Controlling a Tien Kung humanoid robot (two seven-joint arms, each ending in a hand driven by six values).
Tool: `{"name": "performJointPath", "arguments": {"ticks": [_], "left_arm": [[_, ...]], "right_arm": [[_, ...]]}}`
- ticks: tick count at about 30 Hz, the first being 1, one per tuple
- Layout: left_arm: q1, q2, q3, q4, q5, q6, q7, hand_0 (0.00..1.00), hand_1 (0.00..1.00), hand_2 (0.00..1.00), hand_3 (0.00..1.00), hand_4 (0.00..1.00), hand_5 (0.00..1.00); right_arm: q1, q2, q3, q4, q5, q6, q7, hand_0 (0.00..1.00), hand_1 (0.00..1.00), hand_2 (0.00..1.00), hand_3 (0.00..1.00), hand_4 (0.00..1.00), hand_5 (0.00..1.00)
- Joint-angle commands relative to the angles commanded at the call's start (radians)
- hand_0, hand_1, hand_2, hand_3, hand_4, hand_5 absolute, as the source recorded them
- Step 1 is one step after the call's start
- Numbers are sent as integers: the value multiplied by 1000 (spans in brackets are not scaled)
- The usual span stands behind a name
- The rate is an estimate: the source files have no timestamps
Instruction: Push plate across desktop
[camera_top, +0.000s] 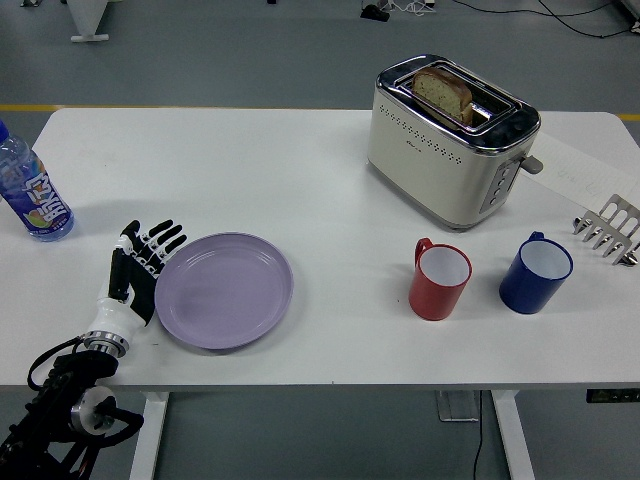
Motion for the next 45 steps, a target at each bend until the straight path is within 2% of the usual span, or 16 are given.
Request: {"name": "performJointPath", "arguments": {"ticks": [7,26,45], "left_arm": [[-27,0,31,16,-16,-3,3,807,795,743,645,570,998],[-44,0,180,19,-65,-3,3,806,795,742,644,566,998],[-77,0,268,14,-97,-5,2,805,793,741,643,562,998]], "right_arm": [[1,0,4,0,-8,1,-1,558,468,612,594,344,520],[3,-2,9,0,-21,3,-2,560,468,612,594,344,524],[7,-4,12,1,-27,3,-3,561,470,613,595,343,521]]}}
